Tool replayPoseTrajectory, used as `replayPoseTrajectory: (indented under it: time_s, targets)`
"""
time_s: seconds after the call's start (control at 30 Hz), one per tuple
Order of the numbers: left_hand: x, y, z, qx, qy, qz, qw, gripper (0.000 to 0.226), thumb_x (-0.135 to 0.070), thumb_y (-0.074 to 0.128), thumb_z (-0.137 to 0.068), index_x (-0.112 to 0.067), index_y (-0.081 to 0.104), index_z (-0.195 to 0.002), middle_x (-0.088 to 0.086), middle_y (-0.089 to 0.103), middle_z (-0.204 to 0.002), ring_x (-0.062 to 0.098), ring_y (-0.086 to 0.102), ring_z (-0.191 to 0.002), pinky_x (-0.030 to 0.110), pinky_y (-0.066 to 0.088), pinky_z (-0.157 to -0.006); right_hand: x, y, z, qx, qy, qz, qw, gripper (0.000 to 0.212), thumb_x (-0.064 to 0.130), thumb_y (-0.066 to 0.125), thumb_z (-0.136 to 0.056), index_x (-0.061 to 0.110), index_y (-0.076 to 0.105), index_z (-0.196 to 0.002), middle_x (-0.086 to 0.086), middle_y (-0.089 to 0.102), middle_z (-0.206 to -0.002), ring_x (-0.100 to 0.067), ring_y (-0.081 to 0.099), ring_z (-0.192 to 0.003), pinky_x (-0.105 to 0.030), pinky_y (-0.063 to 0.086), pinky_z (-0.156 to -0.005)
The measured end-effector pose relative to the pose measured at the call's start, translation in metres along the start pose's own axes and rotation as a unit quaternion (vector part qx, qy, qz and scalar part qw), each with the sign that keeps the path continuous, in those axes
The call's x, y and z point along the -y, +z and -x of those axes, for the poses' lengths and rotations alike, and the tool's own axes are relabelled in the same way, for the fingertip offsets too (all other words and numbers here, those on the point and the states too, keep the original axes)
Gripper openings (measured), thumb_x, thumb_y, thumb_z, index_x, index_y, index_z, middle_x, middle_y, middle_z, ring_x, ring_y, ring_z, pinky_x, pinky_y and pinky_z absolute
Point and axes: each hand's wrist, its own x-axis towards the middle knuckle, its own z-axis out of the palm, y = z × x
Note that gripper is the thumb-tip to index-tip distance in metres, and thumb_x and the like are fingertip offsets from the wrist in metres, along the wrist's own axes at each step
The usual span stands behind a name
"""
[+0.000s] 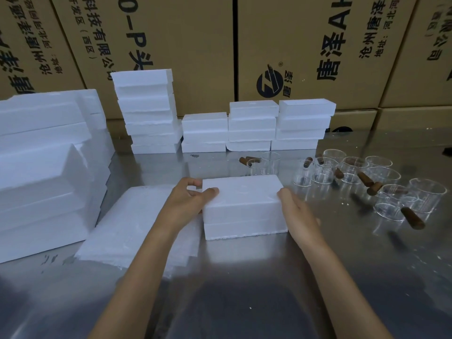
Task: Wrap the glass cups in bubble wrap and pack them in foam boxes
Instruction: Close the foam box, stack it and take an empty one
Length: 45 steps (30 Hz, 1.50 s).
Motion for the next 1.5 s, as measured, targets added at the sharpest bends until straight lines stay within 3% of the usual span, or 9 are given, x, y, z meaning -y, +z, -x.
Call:
replayPoseTrajectory:
  time_s: [0.17, 0.33, 0.53, 0.63, 0.9, 1.0, 1.13, 1.27, 1.5]
  targets:
    - [0.001, 0.006, 0.002, -0.01, 0.025, -0.007, 1.0, 0.034, -0.045, 0.075, -0.082, -0.032, 0.055, -0.107, -0.002, 0.068, -0.108, 0.017, 0.067, -0.096, 0.035, 0.054, -0.088, -0.002, -0.003, 0.004, -0.015, 0.003, -0.075, 0.997, 0.04, 0.06, 0.036, -0.078, 0.028, 0.059, -0.084, 0.009, 0.062, -0.08, -0.024, 0.057, -0.096, -0.04, 0.041, -0.09]
    - [-0.006, 0.01, 0.009, -0.058, 0.074, 0.081, 0.992, 0.032, -0.032, 0.079, -0.081, -0.031, 0.061, -0.107, -0.007, 0.069, -0.108, 0.012, 0.067, -0.099, 0.028, 0.053, -0.082, 0.007, -0.002, 0.007, -0.029, -0.041, -0.213, 0.976, 0.027, 0.053, 0.058, -0.086, 0.03, 0.066, -0.097, 0.027, 0.066, -0.09, 0.014, 0.057, -0.081, -0.022, 0.04, -0.073]
    - [-0.027, 0.009, 0.032, -0.09, 0.163, 0.072, 0.98, 0.029, -0.04, 0.067, -0.091, -0.036, 0.059, -0.118, -0.027, 0.059, -0.109, -0.009, 0.059, -0.095, 0.003, 0.045, -0.066, 0.024, -0.003, 0.016, -0.013, 0.017, -0.339, 0.941, 0.026, 0.044, 0.068, -0.089, 0.025, 0.069, -0.106, 0.006, 0.069, -0.103, -0.016, 0.064, -0.098, -0.038, 0.051, -0.086]
    - [-0.026, -0.004, 0.051, -0.114, 0.2, 0.053, 0.972, 0.04, -0.048, 0.062, -0.092, -0.04, 0.049, -0.129, -0.028, 0.054, -0.117, -0.001, 0.054, -0.109, 0.01, 0.047, -0.082, 0.04, 0.005, 0.029, 0.04, 0.019, -0.372, 0.927, 0.031, 0.045, 0.067, -0.089, 0.027, 0.067, -0.114, 0.003, 0.069, -0.111, -0.015, 0.065, -0.097, -0.035, 0.054, -0.079]
    - [-0.036, -0.093, 0.081, -0.337, 0.266, 0.083, 0.899, 0.047, -0.046, 0.062, -0.09, -0.036, 0.044, -0.132, -0.028, 0.05, -0.124, -0.02, 0.046, -0.112, 0.012, 0.042, -0.094, 0.132, 0.058, 0.066, 0.219, -0.035, -0.321, 0.921, 0.042, 0.051, 0.063, -0.087, 0.023, 0.065, -0.118, 0.001, 0.069, -0.111, -0.018, 0.067, -0.097, -0.037, 0.055, -0.085]
    - [-0.047, -0.139, 0.08, -0.421, 0.258, 0.086, 0.865, 0.04, -0.046, 0.056, -0.089, -0.033, 0.047, -0.126, -0.017, 0.053, -0.125, -0.005, 0.05, -0.114, 0.02, 0.042, -0.096, 0.177, 0.083, 0.078, 0.264, -0.085, -0.239, 0.931, 0.042, 0.058, 0.057, -0.085, 0.027, 0.067, -0.111, 0.004, 0.067, -0.117, -0.017, 0.063, -0.107, -0.038, 0.05, -0.097]
    - [-0.058, -0.201, 0.069, -0.493, 0.228, 0.076, 0.836, 0.031, -0.053, 0.052, -0.082, -0.038, 0.045, -0.109, -0.026, 0.054, -0.096, -0.025, 0.049, -0.079, 0.011, 0.039, -0.071, 0.23, 0.116, 0.092, 0.323, -0.114, -0.199, 0.918, 0.031, 0.062, 0.053, -0.088, 0.034, 0.065, -0.09, 0.014, 0.066, -0.095, -0.005, 0.062, -0.089, -0.024, 0.045, -0.072]
    - [-0.044, -0.249, 0.052, -0.517, 0.185, 0.073, 0.833, 0.03, -0.051, 0.051, -0.081, -0.037, 0.043, -0.107, -0.017, 0.055, -0.101, 0.003, 0.054, -0.089, 0.027, 0.039, -0.08, 0.257, 0.152, 0.1, 0.377, -0.103, -0.159, 0.907, 0.037, 0.069, 0.049, -0.088, 0.034, 0.06, -0.094, 0.014, 0.059, -0.096, 0.0, 0.05, -0.078, -0.022, 0.033, -0.059]
    - [-0.01, -0.281, 0.022, -0.502, 0.152, 0.069, 0.849, 0.049, -0.053, 0.048, -0.083, -0.027, 0.049, -0.124, -0.008, 0.056, -0.11, 0.015, 0.052, -0.098, 0.025, 0.037, -0.072, 0.255, 0.196, 0.099, 0.406, -0.076, -0.157, 0.897, 0.078, 0.082, 0.05, -0.077, 0.038, 0.046, -0.142, 0.008, 0.047, -0.147, -0.027, 0.047, -0.13, -0.047, 0.04, -0.105]
